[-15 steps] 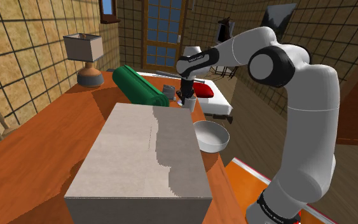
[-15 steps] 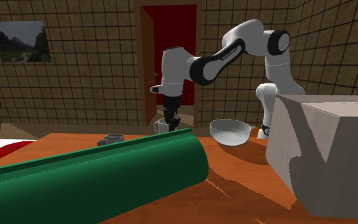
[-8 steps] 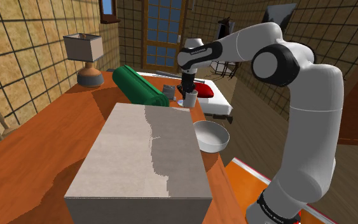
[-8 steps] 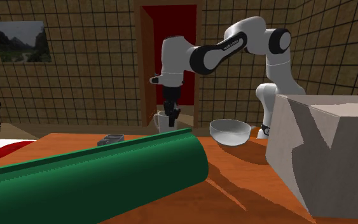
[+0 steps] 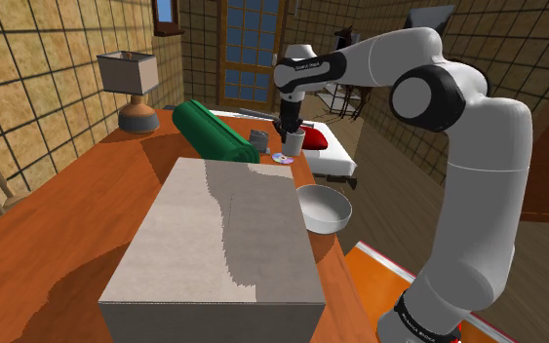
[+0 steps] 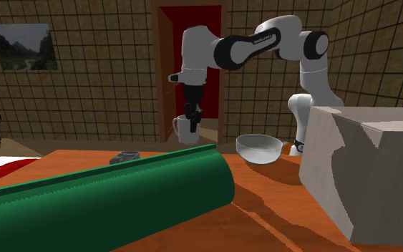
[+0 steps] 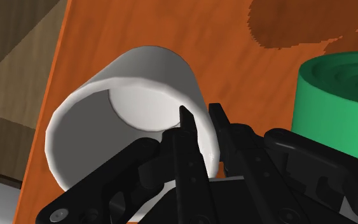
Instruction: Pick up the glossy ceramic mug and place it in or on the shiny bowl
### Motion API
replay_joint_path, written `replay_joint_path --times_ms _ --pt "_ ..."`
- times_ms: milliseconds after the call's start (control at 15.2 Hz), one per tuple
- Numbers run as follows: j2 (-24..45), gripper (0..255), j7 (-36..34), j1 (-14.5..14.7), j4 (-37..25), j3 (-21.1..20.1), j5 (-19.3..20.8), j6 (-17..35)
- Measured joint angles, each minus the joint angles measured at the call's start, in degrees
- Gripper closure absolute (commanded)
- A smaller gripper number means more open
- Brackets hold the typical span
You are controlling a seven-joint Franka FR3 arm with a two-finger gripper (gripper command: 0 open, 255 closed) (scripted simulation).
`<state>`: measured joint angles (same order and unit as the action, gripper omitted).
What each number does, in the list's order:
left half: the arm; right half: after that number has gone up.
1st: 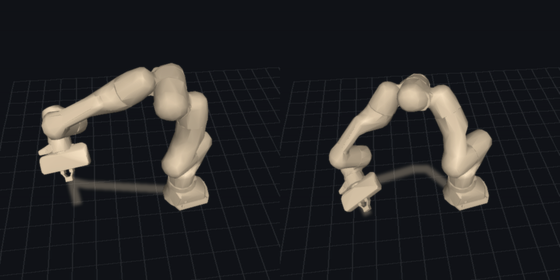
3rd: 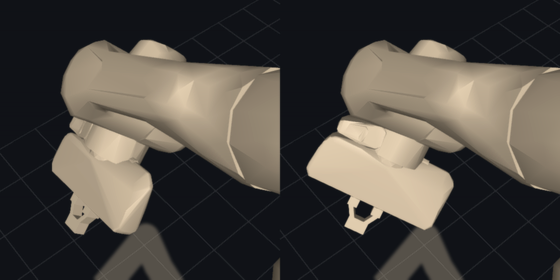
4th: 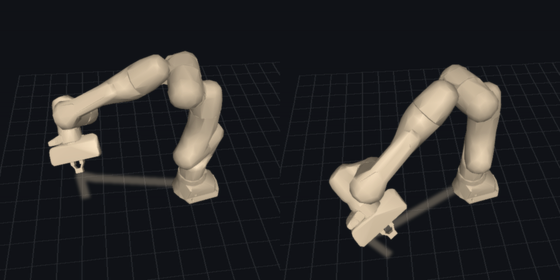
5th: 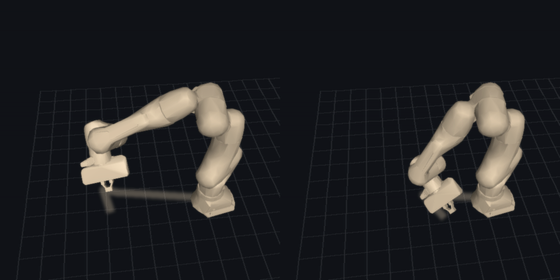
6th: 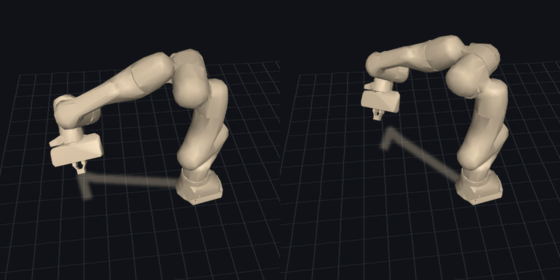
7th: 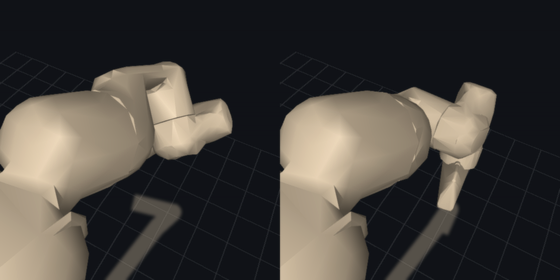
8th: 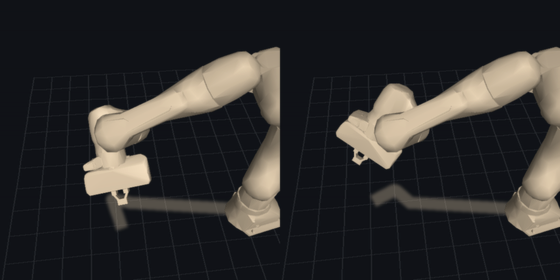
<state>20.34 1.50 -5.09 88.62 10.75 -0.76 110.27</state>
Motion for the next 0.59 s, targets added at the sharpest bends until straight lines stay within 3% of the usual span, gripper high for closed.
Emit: replay_joint_path --times_ms 594 --pt "-0.41 255 0.22 -0.19 -6.15 0.12 0.05 -6.53"
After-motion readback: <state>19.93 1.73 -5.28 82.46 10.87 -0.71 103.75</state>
